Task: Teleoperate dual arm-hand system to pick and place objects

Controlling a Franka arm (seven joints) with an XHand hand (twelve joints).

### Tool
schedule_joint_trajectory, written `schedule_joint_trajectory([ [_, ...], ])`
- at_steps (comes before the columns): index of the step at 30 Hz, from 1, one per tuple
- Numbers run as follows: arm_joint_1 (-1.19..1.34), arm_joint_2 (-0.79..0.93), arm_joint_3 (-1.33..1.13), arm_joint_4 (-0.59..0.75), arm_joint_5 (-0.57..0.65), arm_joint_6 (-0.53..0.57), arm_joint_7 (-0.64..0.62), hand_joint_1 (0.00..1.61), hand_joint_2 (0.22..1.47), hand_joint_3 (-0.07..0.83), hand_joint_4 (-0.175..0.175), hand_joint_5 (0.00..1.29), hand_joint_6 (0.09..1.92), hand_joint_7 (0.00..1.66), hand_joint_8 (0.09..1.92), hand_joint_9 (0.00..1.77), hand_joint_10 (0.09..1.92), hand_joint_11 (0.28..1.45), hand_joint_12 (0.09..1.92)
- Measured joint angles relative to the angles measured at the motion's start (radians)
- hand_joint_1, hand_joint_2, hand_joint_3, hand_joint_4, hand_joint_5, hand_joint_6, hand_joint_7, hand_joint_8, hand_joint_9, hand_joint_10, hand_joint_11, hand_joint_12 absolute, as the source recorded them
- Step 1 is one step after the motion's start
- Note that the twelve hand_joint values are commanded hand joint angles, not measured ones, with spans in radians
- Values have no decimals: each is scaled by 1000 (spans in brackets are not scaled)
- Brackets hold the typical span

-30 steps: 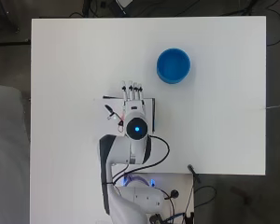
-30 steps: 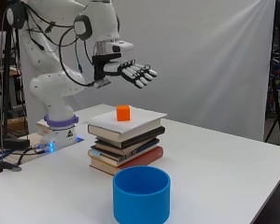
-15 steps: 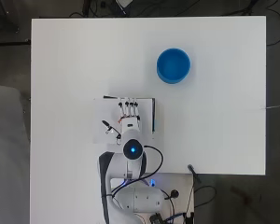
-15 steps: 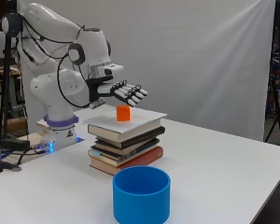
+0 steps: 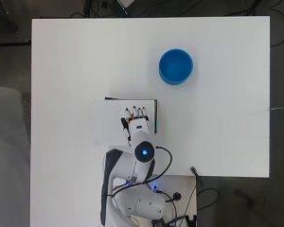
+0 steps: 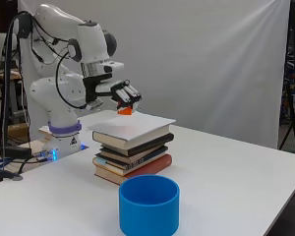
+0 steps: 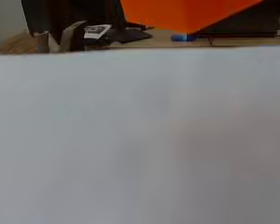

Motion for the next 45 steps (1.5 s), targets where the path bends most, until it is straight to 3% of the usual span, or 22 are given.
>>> schedule_joint_trajectory([
  [9, 23, 229, -38, 436, -97, -166, 387, 957, 1182, -3, 175, 851, 1174, 1103, 1527, 1370, 1755, 1041, 1763],
  [14, 24, 407, -59, 657, -204, -243, 455, 992, 1141, -2, 175, 929, 1056, 1178, 1537, 1428, 1808, 1083, 1772],
  [18, 21, 501, -103, 783, -298, -285, 461, 1002, 1128, 0, 175, 954, 1017, 1209, 1668, 1472, 1890, 1136, 1794],
  [24, 17, 643, -183, 870, -320, -271, 415, 992, 1139, 2, 175, 930, 1058, 1233, 1920, 1539, 1920, 1186, 1821],
  [31, 22, 887, -257, 982, -263, -223, 306, 978, 1154, 1, 175, 900, 1102, 1285, 1920, 1571, 1920, 1212, 1823],
  [40, 50, 1080, -324, 1063, -172, -161, 192, 980, 1152, -1, 175, 905, 1095, 1278, 1920, 1570, 1920, 1230, 1826],
  [45, 45, 1135, -321, 1064, -162, -69, 162, 991, 1146, -1, 175, 917, 1083, 1292, 1920, 1581, 1920, 1229, 1821],
])
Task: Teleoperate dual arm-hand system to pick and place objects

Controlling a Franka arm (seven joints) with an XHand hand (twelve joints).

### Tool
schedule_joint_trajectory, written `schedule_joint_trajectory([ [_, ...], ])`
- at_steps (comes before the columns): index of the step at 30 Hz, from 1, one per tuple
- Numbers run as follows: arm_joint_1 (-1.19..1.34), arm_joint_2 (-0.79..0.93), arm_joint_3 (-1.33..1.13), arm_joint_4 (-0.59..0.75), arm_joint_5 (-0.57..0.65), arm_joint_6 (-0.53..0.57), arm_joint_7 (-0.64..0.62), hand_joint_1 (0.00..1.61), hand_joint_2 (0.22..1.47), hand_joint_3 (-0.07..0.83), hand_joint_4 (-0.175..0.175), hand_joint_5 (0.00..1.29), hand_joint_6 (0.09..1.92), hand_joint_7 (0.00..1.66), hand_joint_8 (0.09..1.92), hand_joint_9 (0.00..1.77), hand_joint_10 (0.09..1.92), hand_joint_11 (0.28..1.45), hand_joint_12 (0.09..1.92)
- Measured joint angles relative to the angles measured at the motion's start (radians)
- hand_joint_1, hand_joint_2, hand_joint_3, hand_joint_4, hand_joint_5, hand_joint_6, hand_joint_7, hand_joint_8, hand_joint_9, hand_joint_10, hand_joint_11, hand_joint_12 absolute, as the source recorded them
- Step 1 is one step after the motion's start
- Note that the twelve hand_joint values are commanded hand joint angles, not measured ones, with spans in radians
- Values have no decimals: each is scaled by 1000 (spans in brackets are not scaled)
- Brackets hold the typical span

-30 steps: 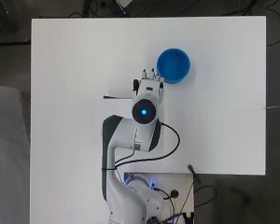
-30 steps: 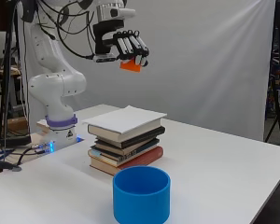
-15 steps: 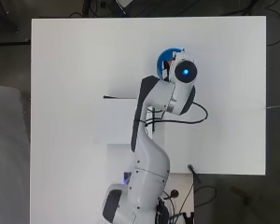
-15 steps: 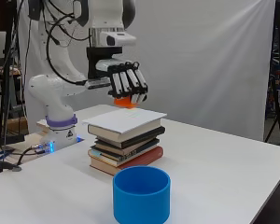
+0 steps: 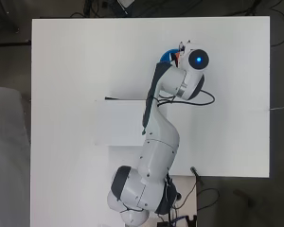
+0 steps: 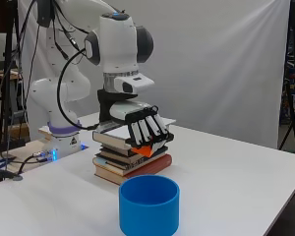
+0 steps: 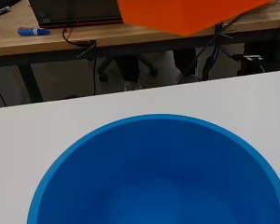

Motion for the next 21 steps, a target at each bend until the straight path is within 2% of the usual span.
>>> schedule_joint_trajectory([
  [4, -3, 53, 8, 7, -8, -15, -15, 997, 1141, -1, 175, 927, 1071, 1306, 1920, 1586, 1920, 1220, 1807],
  [5, -4, 70, 11, 12, -9, -19, -12, 833, 1095, -7, 115, 769, 758, 1247, 1920, 1572, 1920, 1218, 1827],
  [6, -5, 87, 12, 16, -8, -23, -11, 506, 977, -19, 98, 480, 435, 962, 1321, 1221, 1400, 960, 1354],
  [7, -7, 100, 13, 22, -2, -32, -16, 271, 853, -29, 101, 260, 227, 570, 746, 747, 862, 706, 838],
  [8, -7, 108, 15, 32, 3, -49, -23, 136, 788, -23, 100, 131, 111, 302, 385, 429, 492, 555, 468],
  [9, -7, 115, 18, 50, 4, -78, -29, 65, 760, -15, 93, 63, 87, 150, 188, 273, 274, 497, 247],
  [10, -8, 126, 21, 79, -4, -118, -28, 30, 750, -7, 83, 29, 87, 71, 89, 211, 162, 481, 130],
  [12, -9, 155, 24, 158, -31, -211, -9, 5, 753, 3, 68, 5, 87, 14, 87, 184, 87, 479, 87],
  [15, -12, 200, 29, 290, -50, -313, 17, 0, 776, 13, 59, 0, 87, 17, 87, 201, 87, 489, 87],
  [18, -14, 220, 31, 357, -56, -322, 22, 0, 852, 23, 46, 5, 87, 64, 87, 254, 87, 500, 87],
  [21, -13, 198, 37, 316, -61, -306, 21, 0, 914, 16, 40, 34, 87, 121, 87, 307, 87, 495, 87],
])
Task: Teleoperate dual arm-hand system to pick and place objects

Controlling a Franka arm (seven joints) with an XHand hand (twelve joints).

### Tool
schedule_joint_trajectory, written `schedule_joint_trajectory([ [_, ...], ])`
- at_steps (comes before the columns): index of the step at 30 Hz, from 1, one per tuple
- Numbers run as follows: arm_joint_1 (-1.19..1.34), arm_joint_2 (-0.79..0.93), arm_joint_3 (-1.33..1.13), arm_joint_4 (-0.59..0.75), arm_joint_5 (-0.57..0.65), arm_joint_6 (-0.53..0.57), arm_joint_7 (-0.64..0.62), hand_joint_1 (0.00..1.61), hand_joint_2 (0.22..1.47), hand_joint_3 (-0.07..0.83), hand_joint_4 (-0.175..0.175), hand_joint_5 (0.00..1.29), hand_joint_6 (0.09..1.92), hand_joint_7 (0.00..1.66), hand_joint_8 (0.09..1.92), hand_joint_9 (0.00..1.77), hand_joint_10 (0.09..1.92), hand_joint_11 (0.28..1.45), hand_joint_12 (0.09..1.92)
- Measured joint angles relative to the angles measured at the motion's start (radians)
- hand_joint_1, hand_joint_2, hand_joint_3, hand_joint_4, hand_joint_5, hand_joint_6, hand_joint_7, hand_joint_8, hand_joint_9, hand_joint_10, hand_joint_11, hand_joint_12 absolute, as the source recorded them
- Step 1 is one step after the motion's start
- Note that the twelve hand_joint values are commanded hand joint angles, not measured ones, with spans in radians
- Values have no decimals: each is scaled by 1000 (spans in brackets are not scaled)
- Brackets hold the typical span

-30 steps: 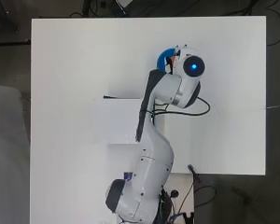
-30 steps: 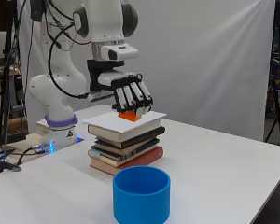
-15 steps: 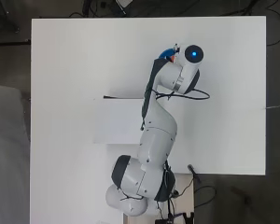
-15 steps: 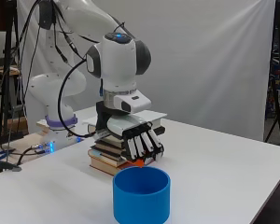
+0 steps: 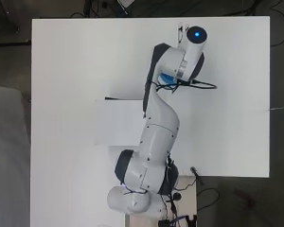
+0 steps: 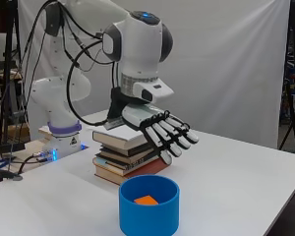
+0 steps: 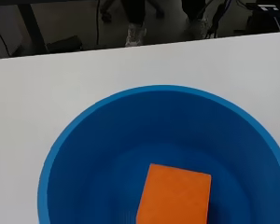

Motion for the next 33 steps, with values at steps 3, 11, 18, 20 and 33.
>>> schedule_joint_trajectory([
  [3, 2, -76, 9, -102, -7, 38, 5, 0, 945, 6, 50, 116, 87, 176, 87, 345, 87, 490, 87],
  [11, 13, -368, 48, -283, -75, 69, 31, 0, 910, 1, 89, 192, 87, 256, 87, 455, 87, 510, 87],
  [18, 30, -711, 91, -489, -117, 43, 79, 0, 903, -4, 60, 172, 87, 302, 87, 556, 87, 524, 87],
  [20, 37, -798, 99, -561, -120, 30, 85, 0, 899, -5, 57, 170, 87, 306, 87, 561, 87, 523, 87],
  [33, 99, -1216, 208, -865, -98, -132, 194, 0, 930, 11, 69, 136, 87, 298, 87, 517, 87, 508, 87],
])
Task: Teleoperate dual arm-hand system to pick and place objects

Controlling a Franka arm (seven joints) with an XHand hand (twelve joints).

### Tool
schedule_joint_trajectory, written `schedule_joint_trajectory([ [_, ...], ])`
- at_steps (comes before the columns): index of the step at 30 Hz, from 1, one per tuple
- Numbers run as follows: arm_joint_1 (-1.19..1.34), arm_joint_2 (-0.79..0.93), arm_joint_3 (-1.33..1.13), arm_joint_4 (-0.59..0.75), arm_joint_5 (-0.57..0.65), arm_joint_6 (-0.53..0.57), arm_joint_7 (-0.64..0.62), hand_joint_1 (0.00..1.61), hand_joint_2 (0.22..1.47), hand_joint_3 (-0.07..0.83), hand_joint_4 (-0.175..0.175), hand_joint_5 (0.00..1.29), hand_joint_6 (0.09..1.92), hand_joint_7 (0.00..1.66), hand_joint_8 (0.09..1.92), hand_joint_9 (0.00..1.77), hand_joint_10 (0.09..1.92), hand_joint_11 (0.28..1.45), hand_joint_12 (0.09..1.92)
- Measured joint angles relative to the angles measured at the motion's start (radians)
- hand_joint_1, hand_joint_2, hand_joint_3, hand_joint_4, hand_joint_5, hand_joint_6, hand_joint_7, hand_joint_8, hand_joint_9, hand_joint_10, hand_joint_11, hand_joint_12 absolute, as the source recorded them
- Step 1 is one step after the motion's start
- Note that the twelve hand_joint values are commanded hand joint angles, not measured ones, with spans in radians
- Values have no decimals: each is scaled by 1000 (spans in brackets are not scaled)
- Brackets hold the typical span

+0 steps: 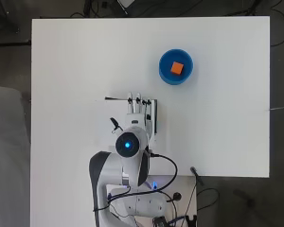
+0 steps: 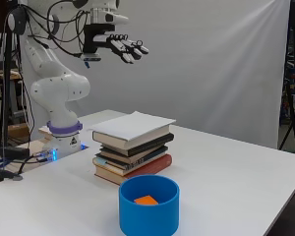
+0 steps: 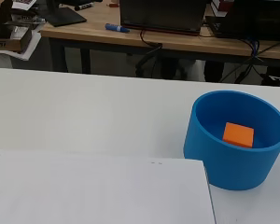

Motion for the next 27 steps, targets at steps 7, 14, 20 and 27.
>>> schedule_joint_trajectory([
  [7, 8, 47, 14, 26, 19, -25, 57, 0, 949, 9, 86, 117, 87, 255, 87, 450, 87, 479, 87],
  [14, 12, 107, 36, 60, 14, -14, 91, 0, 949, 5, 101, 125, 87, 244, 87, 438, 87, 473, 87],
  [20, 18, 101, 36, 65, 29, -24, 77, 0, 969, 10, 96, 131, 87, 243, 87, 434, 87, 460, 87],
  [27, 22, 92, 53, 77, 24, -54, 97, 7, 984, 9, 89, 131, 87, 218, 87, 397, 87, 445, 87],
])
